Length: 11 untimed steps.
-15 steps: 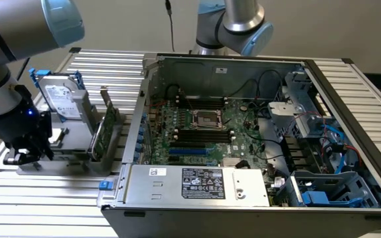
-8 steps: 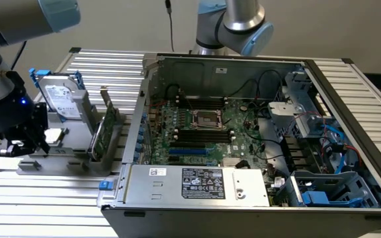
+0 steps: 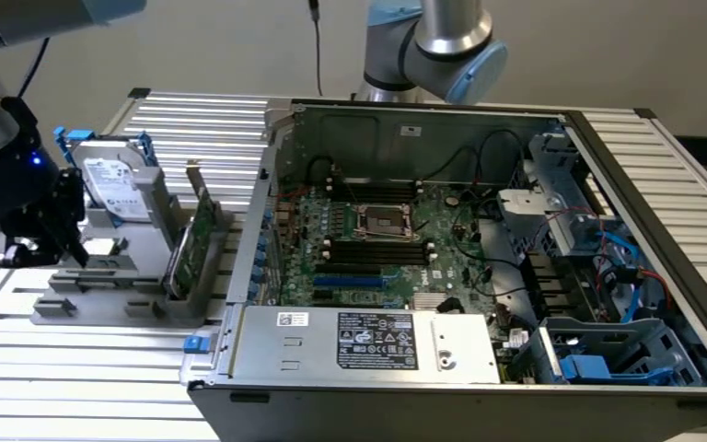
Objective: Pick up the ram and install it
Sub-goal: 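Pick up the ram and move it above insertion slot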
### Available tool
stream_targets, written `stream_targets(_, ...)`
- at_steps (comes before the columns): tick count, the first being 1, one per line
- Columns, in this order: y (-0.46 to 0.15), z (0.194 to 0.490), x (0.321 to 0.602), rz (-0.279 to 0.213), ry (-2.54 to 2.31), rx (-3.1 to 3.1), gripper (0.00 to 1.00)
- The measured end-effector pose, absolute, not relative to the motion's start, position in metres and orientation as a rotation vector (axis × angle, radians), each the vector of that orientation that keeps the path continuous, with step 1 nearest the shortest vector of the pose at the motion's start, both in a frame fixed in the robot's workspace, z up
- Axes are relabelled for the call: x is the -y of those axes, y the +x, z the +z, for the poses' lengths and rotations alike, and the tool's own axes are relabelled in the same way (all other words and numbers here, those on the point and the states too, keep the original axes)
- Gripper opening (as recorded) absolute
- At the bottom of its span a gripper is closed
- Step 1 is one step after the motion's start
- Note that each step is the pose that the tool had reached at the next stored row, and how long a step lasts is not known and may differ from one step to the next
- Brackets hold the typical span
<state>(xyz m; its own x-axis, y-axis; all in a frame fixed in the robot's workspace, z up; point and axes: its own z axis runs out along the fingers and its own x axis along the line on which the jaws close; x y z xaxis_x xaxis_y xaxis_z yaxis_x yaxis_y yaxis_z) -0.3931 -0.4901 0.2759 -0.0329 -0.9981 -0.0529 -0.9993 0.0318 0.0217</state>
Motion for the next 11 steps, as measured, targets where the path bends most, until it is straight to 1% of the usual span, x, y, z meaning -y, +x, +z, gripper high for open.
stream_targets(11, -0.374, 0.312, 0.481, 0.081, -2.169, -2.240, 0.14)
